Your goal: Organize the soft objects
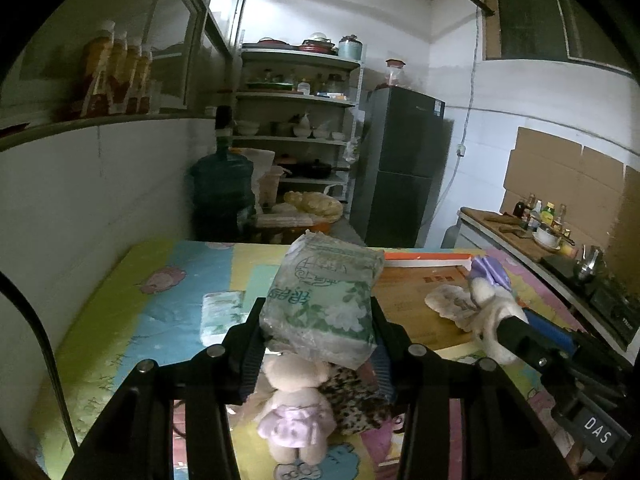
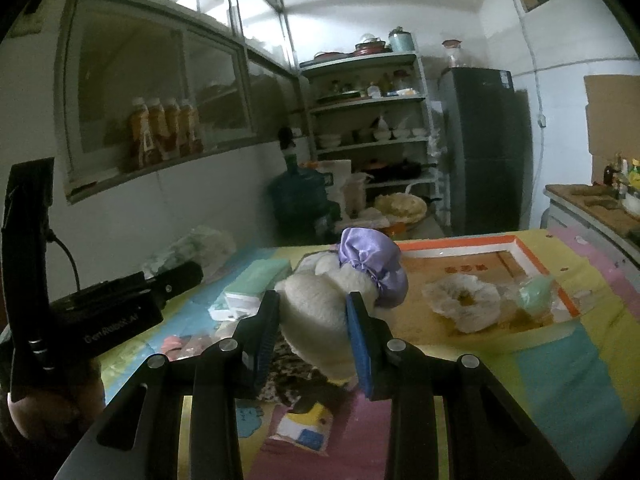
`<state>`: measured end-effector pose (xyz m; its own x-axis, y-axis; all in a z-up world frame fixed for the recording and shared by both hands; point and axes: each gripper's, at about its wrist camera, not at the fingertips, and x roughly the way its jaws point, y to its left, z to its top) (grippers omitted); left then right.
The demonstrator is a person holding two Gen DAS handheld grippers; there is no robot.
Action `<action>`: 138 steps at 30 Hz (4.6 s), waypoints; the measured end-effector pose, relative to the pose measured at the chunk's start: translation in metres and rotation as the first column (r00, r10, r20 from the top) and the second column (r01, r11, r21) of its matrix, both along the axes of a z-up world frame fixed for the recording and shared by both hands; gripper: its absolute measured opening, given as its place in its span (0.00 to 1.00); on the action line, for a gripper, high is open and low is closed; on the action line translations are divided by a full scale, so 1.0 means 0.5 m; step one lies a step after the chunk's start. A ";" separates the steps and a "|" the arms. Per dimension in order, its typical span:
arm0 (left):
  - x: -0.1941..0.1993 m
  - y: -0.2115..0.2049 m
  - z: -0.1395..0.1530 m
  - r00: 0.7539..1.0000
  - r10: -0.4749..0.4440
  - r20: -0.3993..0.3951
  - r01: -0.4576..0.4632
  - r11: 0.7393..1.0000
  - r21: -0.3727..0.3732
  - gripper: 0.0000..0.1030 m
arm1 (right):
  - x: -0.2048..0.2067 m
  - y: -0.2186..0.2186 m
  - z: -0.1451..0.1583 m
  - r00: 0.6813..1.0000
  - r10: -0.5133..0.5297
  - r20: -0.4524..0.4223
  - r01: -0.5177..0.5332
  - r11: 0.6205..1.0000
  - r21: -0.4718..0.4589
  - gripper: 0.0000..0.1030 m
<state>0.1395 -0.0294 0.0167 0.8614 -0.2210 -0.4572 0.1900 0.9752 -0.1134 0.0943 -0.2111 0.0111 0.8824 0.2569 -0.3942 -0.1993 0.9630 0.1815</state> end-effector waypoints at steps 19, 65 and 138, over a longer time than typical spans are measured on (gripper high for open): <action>0.032 -0.105 -0.001 0.999 -0.031 -0.010 0.032 0.999 0.014 0.45 | 0.014 -0.101 0.004 0.999 -0.046 0.006 0.045 0.999 0.017 0.34; 0.193 -0.338 -0.063 0.992 -0.044 -0.114 0.043 0.999 -0.014 0.44 | 0.129 -0.369 -0.015 0.986 -0.167 0.008 0.167 0.986 0.014 0.34; 0.410 -0.461 -0.186 0.937 -0.006 -0.348 0.036 0.996 0.080 0.45 | 0.403 -0.430 -0.155 0.949 0.006 -0.315 0.003 1.000 0.029 0.34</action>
<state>0.3443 -0.2597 -0.0762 0.6413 -0.1852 -0.7446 0.1742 0.9802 -0.0938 0.2957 -0.4262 -0.0665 0.7143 0.2734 -0.6443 -0.1290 0.9562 0.2627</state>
